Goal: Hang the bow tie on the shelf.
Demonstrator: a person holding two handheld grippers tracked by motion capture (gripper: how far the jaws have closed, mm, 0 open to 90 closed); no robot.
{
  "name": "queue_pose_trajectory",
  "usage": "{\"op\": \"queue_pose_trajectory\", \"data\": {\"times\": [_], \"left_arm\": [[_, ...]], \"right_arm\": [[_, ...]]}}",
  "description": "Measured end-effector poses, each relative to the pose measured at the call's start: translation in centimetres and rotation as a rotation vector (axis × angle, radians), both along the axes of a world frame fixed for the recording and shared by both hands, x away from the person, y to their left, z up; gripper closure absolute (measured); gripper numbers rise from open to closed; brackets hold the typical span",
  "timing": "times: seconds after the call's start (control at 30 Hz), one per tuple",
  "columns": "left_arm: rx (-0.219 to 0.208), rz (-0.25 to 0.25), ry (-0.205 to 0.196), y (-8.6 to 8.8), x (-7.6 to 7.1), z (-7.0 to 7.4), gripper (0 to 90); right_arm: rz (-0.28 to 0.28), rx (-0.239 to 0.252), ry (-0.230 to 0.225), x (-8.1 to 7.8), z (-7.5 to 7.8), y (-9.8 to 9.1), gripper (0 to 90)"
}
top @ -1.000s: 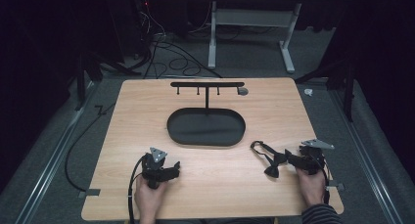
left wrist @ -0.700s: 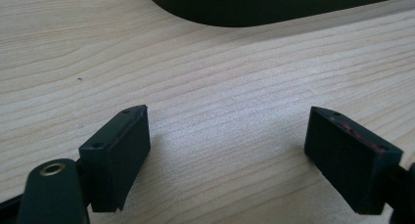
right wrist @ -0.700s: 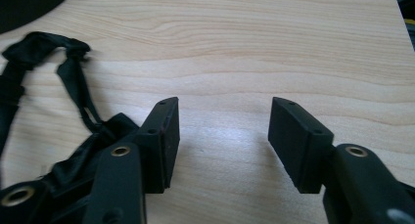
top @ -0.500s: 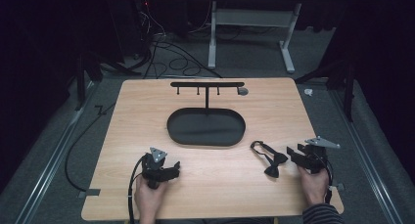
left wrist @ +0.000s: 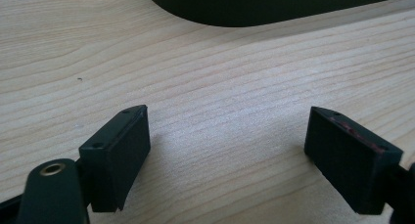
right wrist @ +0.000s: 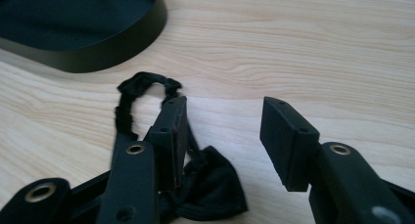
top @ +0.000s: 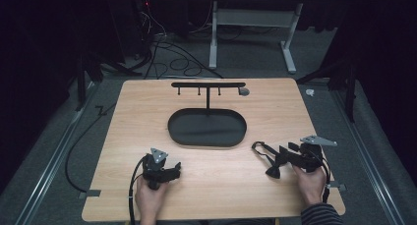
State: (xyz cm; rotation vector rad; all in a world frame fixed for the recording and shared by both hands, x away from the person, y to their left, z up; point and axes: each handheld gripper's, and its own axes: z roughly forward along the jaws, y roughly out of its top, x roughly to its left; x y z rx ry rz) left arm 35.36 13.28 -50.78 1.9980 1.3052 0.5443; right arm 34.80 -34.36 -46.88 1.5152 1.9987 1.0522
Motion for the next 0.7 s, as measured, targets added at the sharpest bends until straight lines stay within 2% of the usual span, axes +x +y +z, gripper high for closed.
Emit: {"op": "queue_pose_trajectory", "data": {"times": [0.2,0.4,0.63,0.7], "left_arm": [[0.000,0.000,0.000,0.0,0.0,0.0,17.4],[0.000,0.000,0.000,0.0,0.0,0.0,17.4],[0.000,-0.001,0.001,0.0,0.0,0.0,17.4],[0.000,0.000,0.000,0.0,0.0,0.0,17.4]], "right_arm": [[0.025,0.006,0.006,0.6,0.0,0.9,56.0],[0.067,-0.017,0.026,1.6,-0.3,2.5,57.6],[0.083,-0.028,0.038,2.4,-0.7,3.1,58.8],[0.088,-0.029,0.064,2.8,-1.1,3.4,59.9]]}}
